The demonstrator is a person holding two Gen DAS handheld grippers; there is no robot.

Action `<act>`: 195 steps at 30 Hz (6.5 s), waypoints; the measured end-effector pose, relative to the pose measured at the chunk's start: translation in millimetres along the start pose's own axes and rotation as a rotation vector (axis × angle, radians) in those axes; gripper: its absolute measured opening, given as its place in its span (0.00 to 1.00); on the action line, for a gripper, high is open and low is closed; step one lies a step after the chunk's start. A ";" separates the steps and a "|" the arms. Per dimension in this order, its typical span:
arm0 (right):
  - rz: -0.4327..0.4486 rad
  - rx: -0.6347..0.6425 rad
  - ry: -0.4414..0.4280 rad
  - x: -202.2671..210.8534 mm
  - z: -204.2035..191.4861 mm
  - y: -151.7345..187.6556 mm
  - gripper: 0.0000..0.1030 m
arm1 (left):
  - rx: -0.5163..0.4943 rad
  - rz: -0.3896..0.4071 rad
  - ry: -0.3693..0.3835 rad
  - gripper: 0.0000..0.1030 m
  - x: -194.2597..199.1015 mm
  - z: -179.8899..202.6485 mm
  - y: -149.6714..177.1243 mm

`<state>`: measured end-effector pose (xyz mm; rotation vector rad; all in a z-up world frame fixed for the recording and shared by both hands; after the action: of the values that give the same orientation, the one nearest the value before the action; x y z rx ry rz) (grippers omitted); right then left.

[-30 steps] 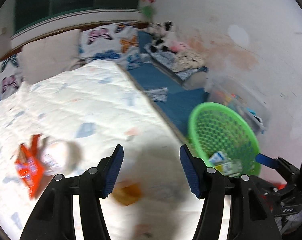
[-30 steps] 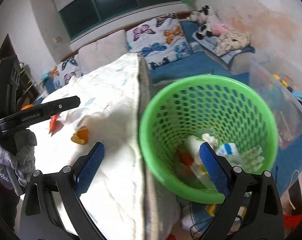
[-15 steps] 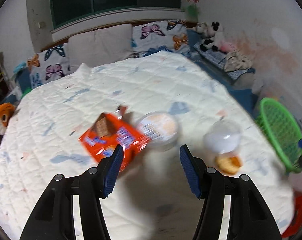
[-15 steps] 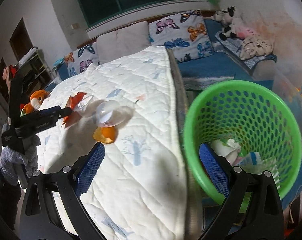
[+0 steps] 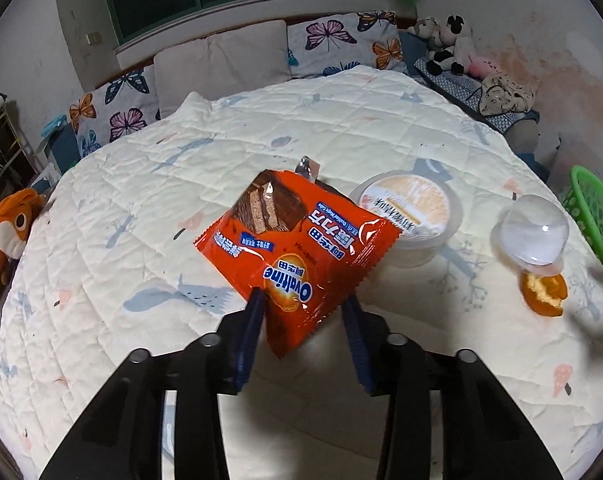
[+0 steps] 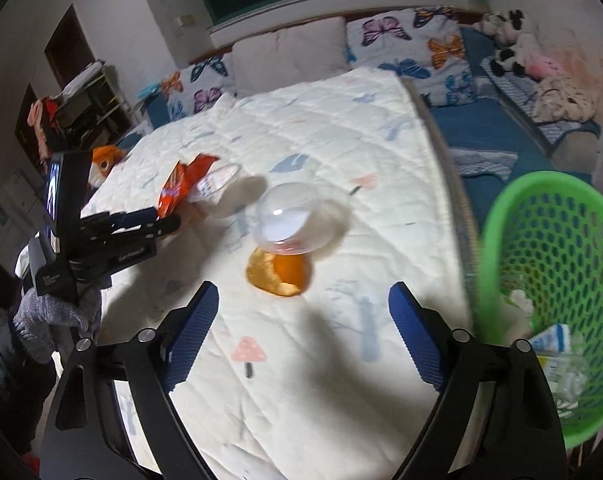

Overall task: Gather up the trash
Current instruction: 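Grasp the orange snack wrapper with the left tool while the right tool grasps the orange peel, then carry the wrapper and peel to the green basket and release both, then grasp the large yogurt cup with the left tool while the right tool grasps the small yogurt cup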

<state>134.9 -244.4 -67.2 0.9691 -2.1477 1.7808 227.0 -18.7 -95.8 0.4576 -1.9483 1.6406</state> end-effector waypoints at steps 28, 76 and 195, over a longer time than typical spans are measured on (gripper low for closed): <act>-0.056 0.068 0.012 -54.5 -19.3 9.1 0.37 | 0.133 0.114 0.088 0.05 59.7 -22.3 -16.5; 0.118 -0.231 0.213 88.9 134.1 3.1 0.35 | 0.024 0.232 0.379 0.03 111.5 105.8 -81.7; 0.017 0.090 0.103 -25.2 28.4 -17.1 0.63 | 0.058 0.074 0.223 0.65 -4.0 56.1 -60.2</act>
<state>171.6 -262.8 -74.1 0.8608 -2.0363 1.9056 254.5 -85.8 -56.6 0.2156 -1.7757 1.7191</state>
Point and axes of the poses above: each gripper's, at about its wrist camera, not at the fingertips, and x roughly against the way its jaws point, z to its right, y to its underside, the point moved 1 cm from there along -x, roughly the way its jaws point, and after that the axes turned 14 degrees about z, right-handed, at the moved point
